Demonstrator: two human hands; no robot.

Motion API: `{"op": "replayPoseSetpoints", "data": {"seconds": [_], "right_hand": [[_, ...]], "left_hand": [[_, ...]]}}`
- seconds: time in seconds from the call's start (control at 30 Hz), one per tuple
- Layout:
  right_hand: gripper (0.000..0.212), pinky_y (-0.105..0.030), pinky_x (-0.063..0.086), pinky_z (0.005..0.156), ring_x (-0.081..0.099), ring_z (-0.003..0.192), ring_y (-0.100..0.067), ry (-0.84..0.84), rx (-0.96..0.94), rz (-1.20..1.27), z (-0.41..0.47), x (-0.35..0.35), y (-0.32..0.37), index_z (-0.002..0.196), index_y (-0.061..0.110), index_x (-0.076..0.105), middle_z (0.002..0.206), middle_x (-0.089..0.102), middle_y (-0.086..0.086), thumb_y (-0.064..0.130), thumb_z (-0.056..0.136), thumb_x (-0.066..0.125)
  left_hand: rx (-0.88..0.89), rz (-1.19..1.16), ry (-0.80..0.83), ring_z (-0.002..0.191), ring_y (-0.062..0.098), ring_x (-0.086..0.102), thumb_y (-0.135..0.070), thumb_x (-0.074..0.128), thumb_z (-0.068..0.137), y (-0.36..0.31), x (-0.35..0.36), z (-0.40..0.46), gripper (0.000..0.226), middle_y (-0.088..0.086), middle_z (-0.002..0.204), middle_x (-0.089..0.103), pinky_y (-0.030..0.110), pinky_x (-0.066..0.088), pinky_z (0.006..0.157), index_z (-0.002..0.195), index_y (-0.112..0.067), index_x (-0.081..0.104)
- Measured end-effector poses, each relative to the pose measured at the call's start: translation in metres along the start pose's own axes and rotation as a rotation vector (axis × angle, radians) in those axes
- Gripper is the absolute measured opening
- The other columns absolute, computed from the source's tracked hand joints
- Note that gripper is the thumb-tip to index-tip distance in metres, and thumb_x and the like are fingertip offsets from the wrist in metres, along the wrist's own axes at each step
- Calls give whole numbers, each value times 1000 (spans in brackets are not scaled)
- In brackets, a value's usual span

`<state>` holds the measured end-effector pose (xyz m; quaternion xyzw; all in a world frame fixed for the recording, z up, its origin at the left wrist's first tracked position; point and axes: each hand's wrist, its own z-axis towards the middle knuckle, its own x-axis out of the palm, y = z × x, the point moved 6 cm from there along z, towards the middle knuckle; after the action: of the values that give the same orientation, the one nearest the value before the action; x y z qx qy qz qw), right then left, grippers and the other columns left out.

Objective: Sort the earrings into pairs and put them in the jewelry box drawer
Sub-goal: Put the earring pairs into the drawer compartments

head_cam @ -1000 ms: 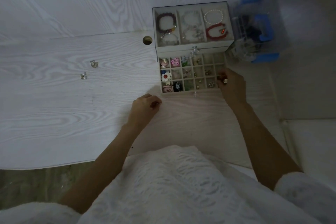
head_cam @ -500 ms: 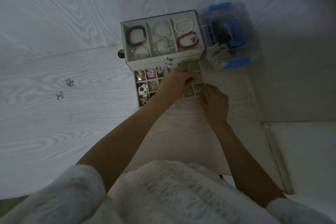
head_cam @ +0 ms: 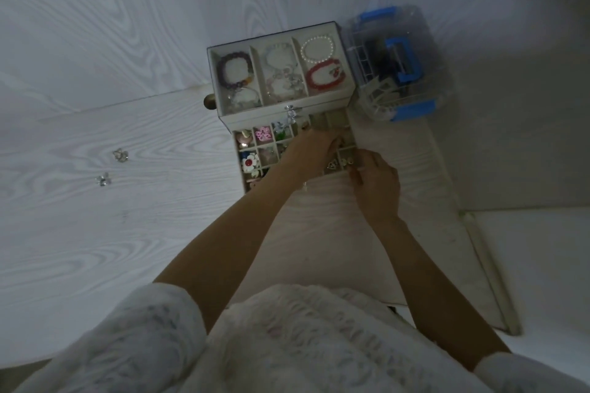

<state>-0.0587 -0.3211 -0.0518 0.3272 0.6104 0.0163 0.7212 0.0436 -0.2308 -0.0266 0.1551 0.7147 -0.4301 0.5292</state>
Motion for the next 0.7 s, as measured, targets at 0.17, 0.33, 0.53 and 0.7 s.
{"op": "replayPoseSetpoints", "data": {"seconds": [0.17, 0.33, 0.53, 0.7], "right_hand": [[21, -40, 43, 86, 51, 100, -30, -192, -247, -87, -20, -10, 35, 104, 10, 62, 111, 63, -13, 4, 84, 57], [28, -33, 40, 85, 55, 94, -23, 28, -453, 49, -44, 19, 120, 117, 8, 58, 98, 67, -11, 12, 90, 51], [41, -26, 42, 80, 52, 103, -18, 469, -554, 245, -49, 90, 234, 130, 17, 47, 109, 61, -3, 14, 90, 53], [40, -32, 43, 84, 51, 107, -24, 610, -596, 118, -22, 163, 306, 129, 15, 49, 120, 55, -8, 11, 89, 55]], "left_hand": [[231, 9, -380, 83, 22, 66, -19, 47, 93, 6, -48, -94, 24, 7, 89, 72, 31, 55, 72, 102, -10, 68], [-222, 147, -580, 71, 18, 63, -16, 55, 86, 92, -61, -211, 17, -3, 73, 71, 32, 40, 77, 91, -18, 70], [-915, -152, -541, 86, 25, 61, -19, 60, 86, 211, -65, -321, 26, 3, 94, 68, 37, 47, 79, 112, -16, 62], [-1087, -318, -506, 95, 20, 59, -23, 66, 82, 274, -75, -337, 50, 8, 119, 54, 27, 42, 80, 128, -16, 48]]}}
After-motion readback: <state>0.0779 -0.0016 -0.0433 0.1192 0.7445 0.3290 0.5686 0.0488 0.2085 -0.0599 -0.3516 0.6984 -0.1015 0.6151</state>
